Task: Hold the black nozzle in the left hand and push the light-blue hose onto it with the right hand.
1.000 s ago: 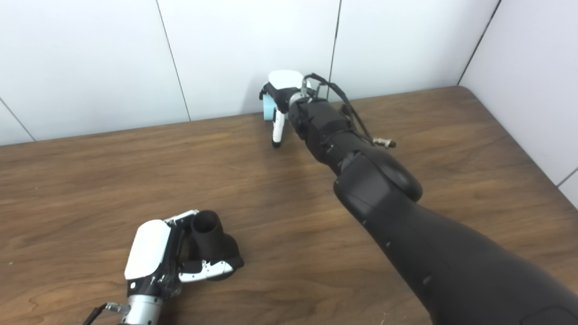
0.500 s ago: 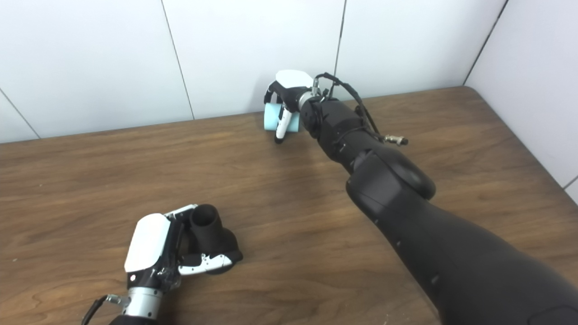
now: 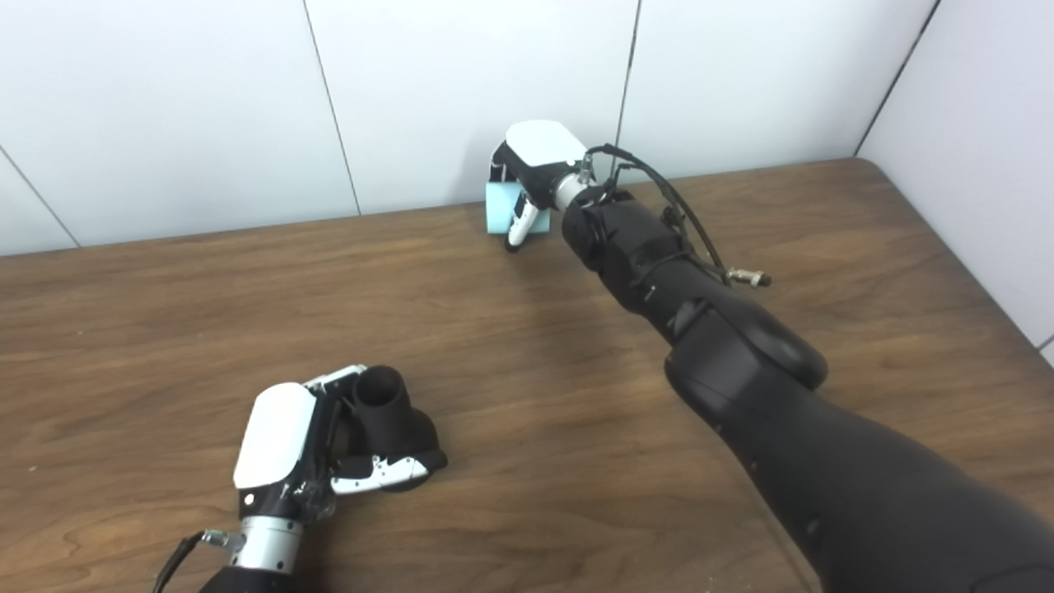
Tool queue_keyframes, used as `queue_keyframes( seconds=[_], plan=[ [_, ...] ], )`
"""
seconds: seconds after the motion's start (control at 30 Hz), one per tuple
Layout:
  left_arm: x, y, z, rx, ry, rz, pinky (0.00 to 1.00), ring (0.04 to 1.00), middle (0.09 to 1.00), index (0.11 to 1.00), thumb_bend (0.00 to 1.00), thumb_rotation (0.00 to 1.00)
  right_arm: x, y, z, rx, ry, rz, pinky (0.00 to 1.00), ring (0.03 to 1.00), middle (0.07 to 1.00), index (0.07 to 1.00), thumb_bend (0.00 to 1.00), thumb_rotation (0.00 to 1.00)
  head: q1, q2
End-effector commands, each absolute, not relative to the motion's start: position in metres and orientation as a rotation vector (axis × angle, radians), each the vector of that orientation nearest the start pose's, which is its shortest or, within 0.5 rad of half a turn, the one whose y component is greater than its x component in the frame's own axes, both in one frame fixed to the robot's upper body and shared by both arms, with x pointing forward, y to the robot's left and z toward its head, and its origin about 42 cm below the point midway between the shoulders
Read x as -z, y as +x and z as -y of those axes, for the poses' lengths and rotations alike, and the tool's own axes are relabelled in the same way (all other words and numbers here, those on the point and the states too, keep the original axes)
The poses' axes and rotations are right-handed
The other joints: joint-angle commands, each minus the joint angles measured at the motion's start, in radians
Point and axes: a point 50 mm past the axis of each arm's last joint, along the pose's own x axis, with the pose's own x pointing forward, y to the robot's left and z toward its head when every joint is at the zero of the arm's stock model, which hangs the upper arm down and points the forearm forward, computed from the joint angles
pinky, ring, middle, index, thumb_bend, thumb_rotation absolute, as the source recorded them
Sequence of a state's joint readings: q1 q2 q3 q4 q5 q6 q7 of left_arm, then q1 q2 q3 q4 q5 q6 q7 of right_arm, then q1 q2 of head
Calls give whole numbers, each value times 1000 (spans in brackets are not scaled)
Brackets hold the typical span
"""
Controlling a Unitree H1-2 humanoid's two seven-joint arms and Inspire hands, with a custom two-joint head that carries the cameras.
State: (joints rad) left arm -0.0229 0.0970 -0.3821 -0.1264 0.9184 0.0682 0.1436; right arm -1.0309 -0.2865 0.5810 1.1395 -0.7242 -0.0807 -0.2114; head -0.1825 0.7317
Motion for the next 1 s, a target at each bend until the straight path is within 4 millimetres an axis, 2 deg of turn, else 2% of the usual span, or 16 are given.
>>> queue_keyframes(
  seconds=[0.0, 0.2, 0.27, 0.33, 0.37, 0.4, 0.43, 0.47, 0.57, 0.6, 0.7, 0.77, 0.8, 0.87, 0.9, 0.97],
  plan=[
    [-123, 273, -144, 138, 986, 254, 577, 542, 426, 510, 522, 0, -247, 562, 232, -130, -1536, 203, 318, 418, 538, 484, 497, 0, 5, 1],
    [-122, 273, -143, 140, 990, 257, 568, 522, 414, 509, 520, 0, -270, 544, 237, -105, -1511, 320, 316, 412, 542, 492, 495, 0, 9, -3],
    [-121, 273, -143, 139, 990, 257, 588, 525, 417, 510, 521, 0, -276, 537, 240, -88, -1493, 341, 384, 424, 521, 479, 502, 0, 14, -4],
    [-120, 274, -143, 138, 985, 258, 588, 527, 416, 510, 521, 0, -282, 528, 244, -66, -1465, 364, 527, 418, 501, 484, 516, 0, 14, -4],
    [-119, 274, -143, 139, 985, 258, 583, 527, 417, 509, 521, 0, -285, 522, 245, -51, -1457, 374, 673, 445, 489, 484, 520, 0, 18, -5],
    [-119, 274, -143, 142, 988, 256, 580, 530, 419, 509, 521, 0, -287, 515, 247, -36, -1448, 388, 719, 478, 484, 478, 519, 0, 18, -5],
    [-118, 274, -142, 145, 991, 254, 576, 534, 419, 509, 521, 0, -288, 510, 249, -20, -1425, 399, 705, 473, 492, 476, 520, 0, 22, -6],
    [-118, 275, -142, 148, 993, 254, 574, 537, 420, 510, 521, 0, -289, 504, 250, -7, -1394, 405, 683, 551, 511, 466, 524, 0, 22, -6],
    [-117, 275, -141, 152, 995, 253, 591, 546, 426, 511, 522, 0, -290, 493, 254, -11, -1315, 420, 434, 414, 517, 502, 517, 0, 26, -6],
    [-118, 275, -141, 151, 995, 254, 595, 551, 431, 511, 522, 0, -291, 489, 256, -21, -1297, 425, 425, 385, 507, 523, 514, 0, 26, -6],
    [-118, 275, -141, 147, 995, 256, 597, 553, 438, 509, 523, 0, -293, 477, 260, -41, -1239, 409, 653, 412, 486, 515, 518, 0, 33, -5],
    [-118, 275, -142, 148, 998, 256, 598, 552, 429, 511, 522, 0, -295, 468, 262, -43, -1218, 402, 709, 439, 476, 504, 520, 0, 27, -3],
    [-118, 274, -142, 149, 999, 255, 595, 551, 426, 511, 522, 0, -296, 463, 264, -46, -1203, 401, 614, 426, 478, 503, 521, 0, 27, -3],
    [-118, 274, -143, 151, 1000, 256, 594, 554, 425, 510, 522, 0, -293, 454, 269, -41, -1141, 383, 649, 433, 475, 503, 521, 0, 25, -4],
    [-118, 274, -143, 151, 1000, 257, 595, 552, 426, 510, 522, 0, -292, 449, 271, -35, -1103, 370, 542, 416, 489, 504, 519, 0, 25, -4],
    [-117, 274, -144, 152, 999, 259, 593, 549, 425, 511, 522, 0, -283, 441, 276, -21, -1003, 343, 461, 401, 498, 511, 517, 0, 25, -4]
  ],
)
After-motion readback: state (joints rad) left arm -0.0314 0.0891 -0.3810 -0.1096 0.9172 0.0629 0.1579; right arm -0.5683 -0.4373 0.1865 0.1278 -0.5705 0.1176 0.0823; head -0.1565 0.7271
